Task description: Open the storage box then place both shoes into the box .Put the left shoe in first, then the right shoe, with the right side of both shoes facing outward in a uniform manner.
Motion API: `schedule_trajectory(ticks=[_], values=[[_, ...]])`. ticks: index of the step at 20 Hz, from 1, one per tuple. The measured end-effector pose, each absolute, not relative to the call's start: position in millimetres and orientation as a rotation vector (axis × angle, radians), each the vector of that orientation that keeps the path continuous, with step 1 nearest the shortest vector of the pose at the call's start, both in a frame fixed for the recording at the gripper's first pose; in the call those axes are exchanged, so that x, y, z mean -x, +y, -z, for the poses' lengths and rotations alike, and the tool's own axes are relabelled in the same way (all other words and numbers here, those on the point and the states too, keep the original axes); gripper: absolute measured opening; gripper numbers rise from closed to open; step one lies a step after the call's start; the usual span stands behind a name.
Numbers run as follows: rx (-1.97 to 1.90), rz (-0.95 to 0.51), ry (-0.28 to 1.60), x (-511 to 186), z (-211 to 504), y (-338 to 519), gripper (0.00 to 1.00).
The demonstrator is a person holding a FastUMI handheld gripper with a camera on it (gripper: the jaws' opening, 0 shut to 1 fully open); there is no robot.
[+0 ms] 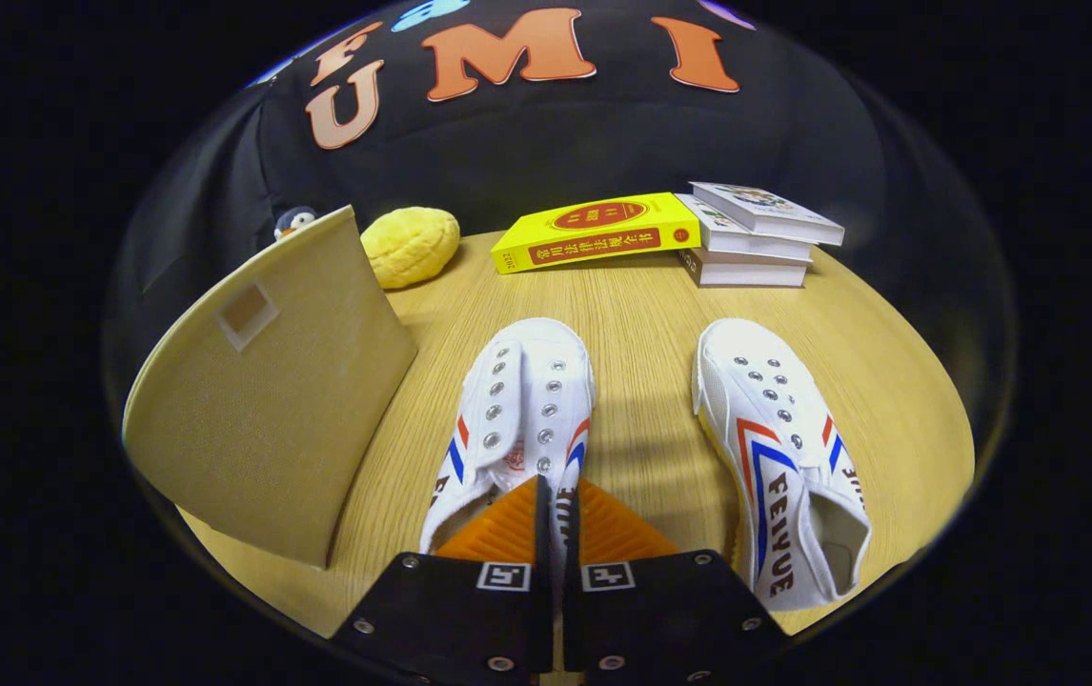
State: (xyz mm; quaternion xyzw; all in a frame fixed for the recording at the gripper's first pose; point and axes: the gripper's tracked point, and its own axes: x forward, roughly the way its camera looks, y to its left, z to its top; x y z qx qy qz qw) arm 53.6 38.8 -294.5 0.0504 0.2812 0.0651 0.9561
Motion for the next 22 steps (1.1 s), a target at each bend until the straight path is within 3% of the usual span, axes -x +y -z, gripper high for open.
schedule_trajectory(ticks=[4,7,11,22], values=[[-0.24,-0.153,0.647,-52.7,297.3,37.2,0.03],[-0.216,-0.121,0.563,-55.4,289.9,37.1,0.01],[-0.378,-0.122,0.588,-53.8,284.6,46.1,0.0],[-0.613,-0.218,0.532,-60.5,206.0,71.9,0.0]])
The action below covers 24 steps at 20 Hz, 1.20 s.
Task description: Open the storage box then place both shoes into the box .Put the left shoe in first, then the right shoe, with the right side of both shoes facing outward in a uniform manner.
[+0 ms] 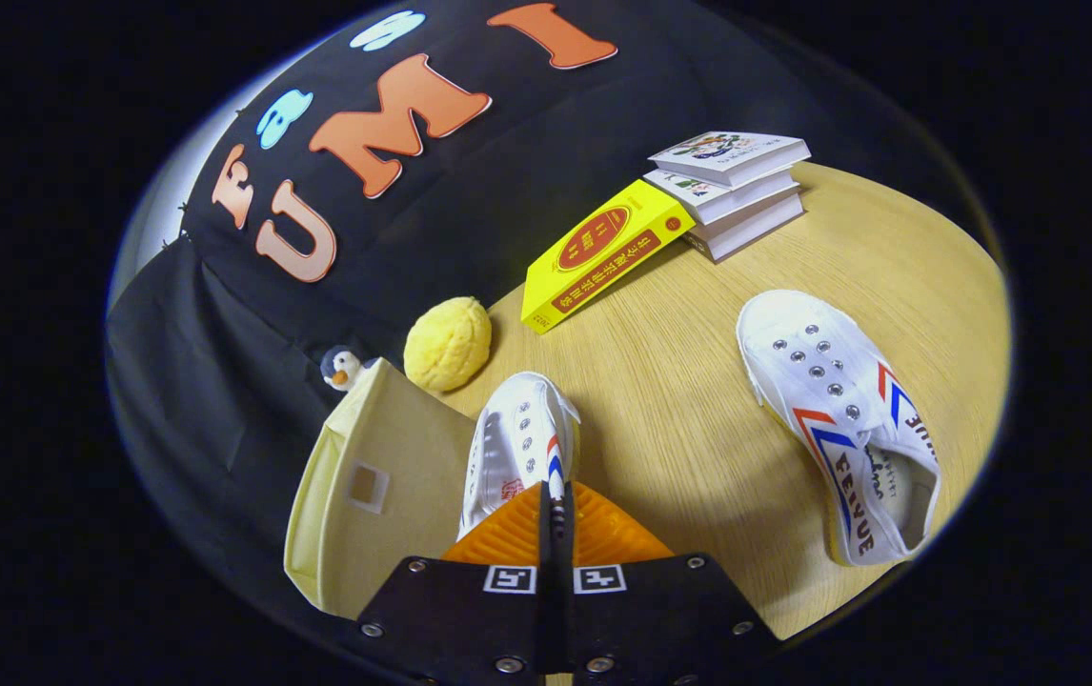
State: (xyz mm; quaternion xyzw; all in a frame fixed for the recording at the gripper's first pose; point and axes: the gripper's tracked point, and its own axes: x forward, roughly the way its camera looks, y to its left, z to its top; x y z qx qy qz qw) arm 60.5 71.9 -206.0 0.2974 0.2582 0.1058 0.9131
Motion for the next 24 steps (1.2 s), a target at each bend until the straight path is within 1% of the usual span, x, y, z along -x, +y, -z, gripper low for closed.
schedule_trajectory(ticks=[3,8,11,12,15,18,21,23,24], values=[[-0.596,-0.22,0.495,-58.7,170.1,71.0,0.0],[-0.725,-0.23,0.438,-53.4,106.9,81.0,0.0],[-0.746,-0.277,0.398,-43.4,66.2,109.2,0.0],[-0.718,-0.271,0.383,-41.0,58.9,120.9,0.0],[-0.582,-0.225,0.365,-47.1,67.9,125.0,0.0],[-0.661,-0.174,0.434,-43.0,99.9,124.0,0.0],[-0.511,-0.14,0.493,-40.2,144.3,121.3,0.0],[-0.409,-0.071,0.553,-41.0,194.5,103.1,0.0],[-0.343,-0.03,0.547,-36.7,209.9,81.5,0.0]])
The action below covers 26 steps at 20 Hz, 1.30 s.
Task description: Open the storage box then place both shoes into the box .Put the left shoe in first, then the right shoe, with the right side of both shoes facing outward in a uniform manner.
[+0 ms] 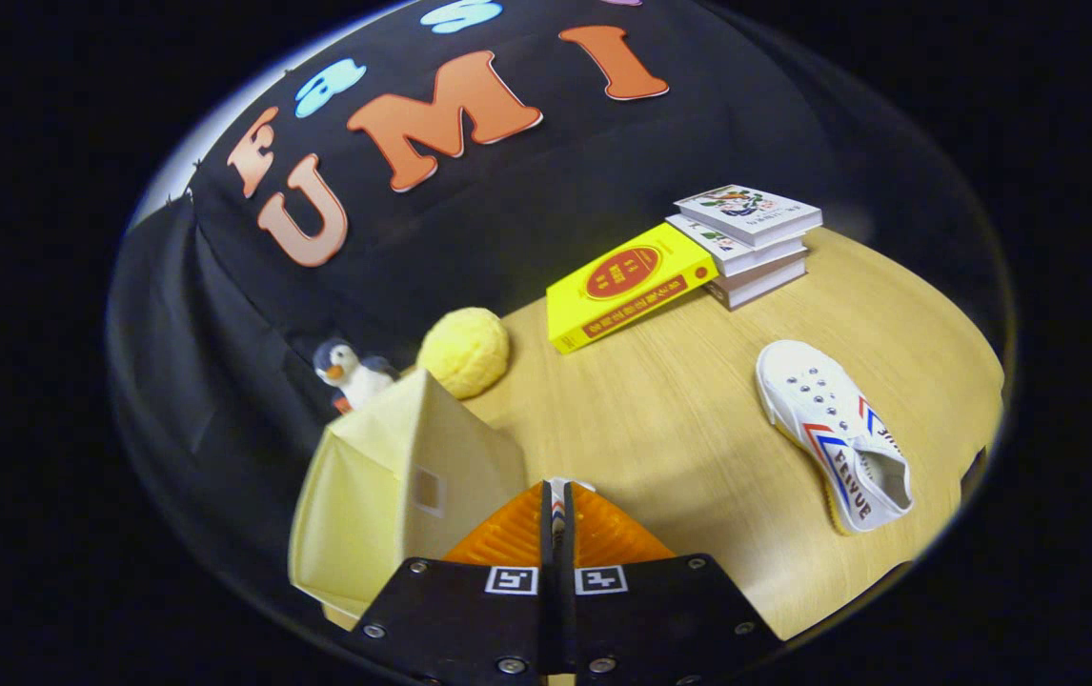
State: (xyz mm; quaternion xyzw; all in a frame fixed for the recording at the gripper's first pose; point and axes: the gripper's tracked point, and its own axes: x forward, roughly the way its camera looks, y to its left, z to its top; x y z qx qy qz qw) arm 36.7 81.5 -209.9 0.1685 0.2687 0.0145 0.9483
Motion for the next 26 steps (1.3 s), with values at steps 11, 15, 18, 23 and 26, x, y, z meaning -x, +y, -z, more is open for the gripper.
schedule_trajectory(ticks=[11,15,18,23,26], values=[[-0.168,-0.232,0.587,16.6,264.2,73.8,0.01],[-0.112,-0.219,0.577,18.4,266.0,55.2,0.17],[-0.097,-0.286,0.626,22.0,278.4,63.9,0.33],[-0.058,-0.352,0.705,20.3,299.6,76.3,0.4],[-0.067,-0.397,0.745,20.2,303.4,79.0,0.38]])
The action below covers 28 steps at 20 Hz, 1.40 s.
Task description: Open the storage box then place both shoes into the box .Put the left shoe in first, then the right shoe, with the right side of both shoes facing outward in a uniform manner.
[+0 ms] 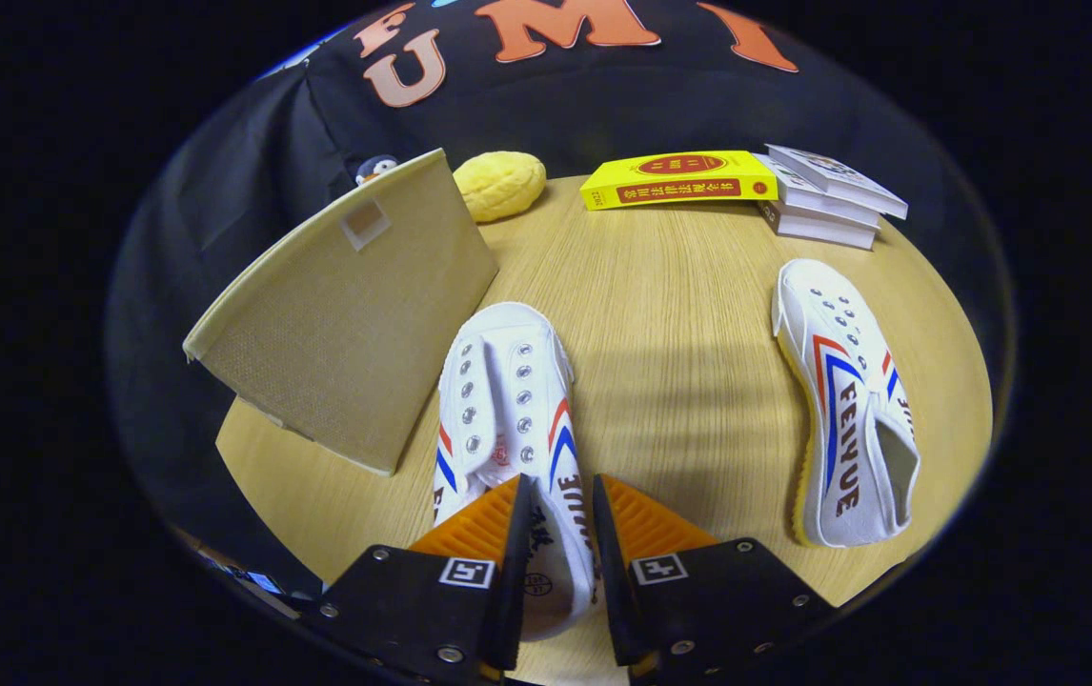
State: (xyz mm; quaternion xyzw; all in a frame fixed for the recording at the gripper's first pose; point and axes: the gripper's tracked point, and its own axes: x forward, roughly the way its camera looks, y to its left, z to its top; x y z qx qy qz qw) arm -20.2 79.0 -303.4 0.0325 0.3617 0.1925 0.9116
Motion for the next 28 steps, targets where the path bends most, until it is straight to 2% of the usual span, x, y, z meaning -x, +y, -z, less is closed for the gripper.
schedule_trajectory(ticks=[4,5,6,11,15,22,28], values=[[-0.154,-0.424,0.848,20.1,305.6,75.6,0.19],[-0.25,-0.414,0.869,22.1,307.5,78.2,0.03],[-0.387,-0.445,0.922,32.7,307.2,90.9,0.01],[-0.906,-0.496,0.81,33.7,276.5,125.9,0.0],[-0.895,-0.528,0.735,27.6,244.4,123.2,0.0],[-0.779,-0.538,0.592,2.6,138.0,121.4,0.0],[-0.691,-0.572,0.608,0.5,91.4,183.7,0.0]])
